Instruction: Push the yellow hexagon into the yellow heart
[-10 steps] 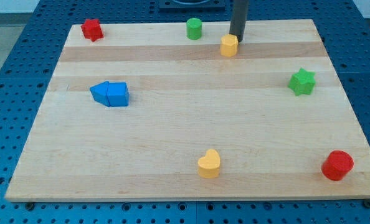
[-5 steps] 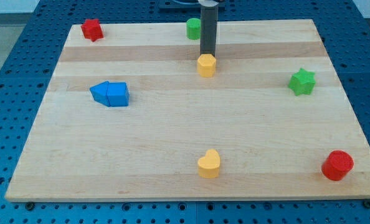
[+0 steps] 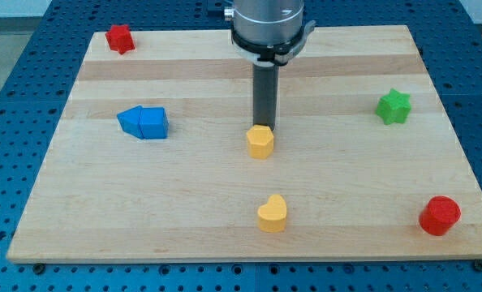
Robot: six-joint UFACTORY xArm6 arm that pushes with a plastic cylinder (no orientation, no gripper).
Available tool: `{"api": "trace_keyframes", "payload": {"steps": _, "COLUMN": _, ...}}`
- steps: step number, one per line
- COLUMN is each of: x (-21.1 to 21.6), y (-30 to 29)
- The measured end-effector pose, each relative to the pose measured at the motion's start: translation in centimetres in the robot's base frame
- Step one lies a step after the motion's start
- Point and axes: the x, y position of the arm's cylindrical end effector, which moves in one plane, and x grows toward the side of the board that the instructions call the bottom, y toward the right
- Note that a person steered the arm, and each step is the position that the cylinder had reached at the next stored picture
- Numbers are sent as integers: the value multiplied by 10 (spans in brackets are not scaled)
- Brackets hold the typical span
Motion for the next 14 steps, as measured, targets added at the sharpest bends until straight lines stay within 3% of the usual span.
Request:
{"api": "trace_keyframes", "payload": {"steps": 6, "x": 87, "y": -6}}
{"api": "trace_keyframes", "payload": {"steps": 8, "x": 91, "y": -10}}
{"api": "trace_keyframes", "payload": {"steps": 10, "x": 87, "y": -51}}
{"api": "trace_keyframes", "payload": {"steps": 14, "x": 109, "y": -50}}
